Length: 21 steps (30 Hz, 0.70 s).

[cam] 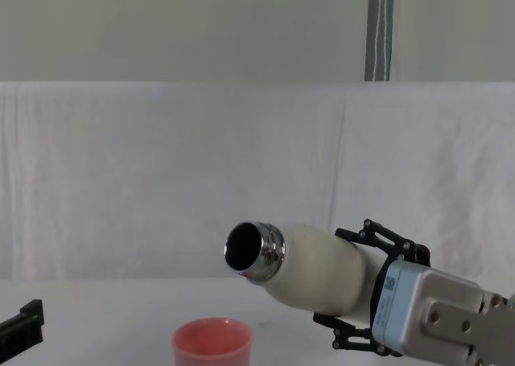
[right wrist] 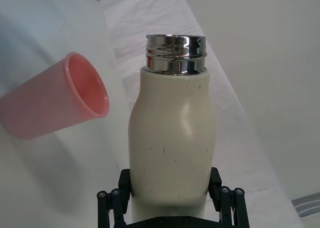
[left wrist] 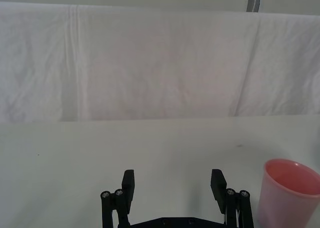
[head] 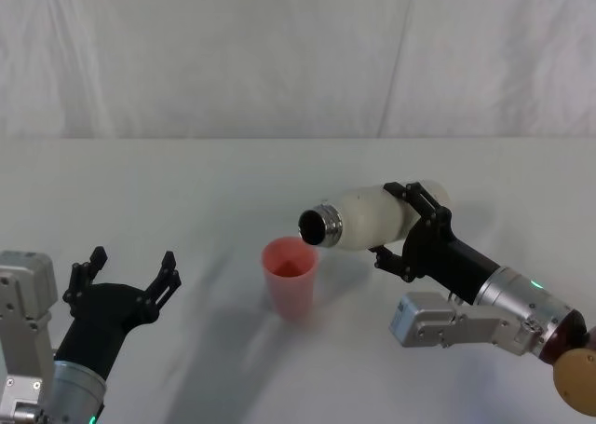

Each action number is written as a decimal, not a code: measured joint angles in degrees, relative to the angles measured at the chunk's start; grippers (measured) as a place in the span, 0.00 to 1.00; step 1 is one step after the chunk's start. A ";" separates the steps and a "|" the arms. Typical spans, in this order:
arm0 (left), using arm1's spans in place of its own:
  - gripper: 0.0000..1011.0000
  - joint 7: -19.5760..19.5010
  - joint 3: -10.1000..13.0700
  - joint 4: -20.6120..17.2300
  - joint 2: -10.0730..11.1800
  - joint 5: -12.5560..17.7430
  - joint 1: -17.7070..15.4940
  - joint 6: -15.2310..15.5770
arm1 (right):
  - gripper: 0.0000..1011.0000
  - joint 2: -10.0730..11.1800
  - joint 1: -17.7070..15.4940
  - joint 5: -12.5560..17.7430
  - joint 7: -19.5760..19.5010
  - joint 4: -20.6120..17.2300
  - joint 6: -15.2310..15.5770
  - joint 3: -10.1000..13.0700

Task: Grasp the thermos with one hand and pour water into the cup lid.

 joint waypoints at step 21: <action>0.99 0.00 0.00 0.00 0.00 0.00 0.00 0.00 | 0.94 -1.39 2.98 -3.07 -1.89 4.71 1.30 -0.69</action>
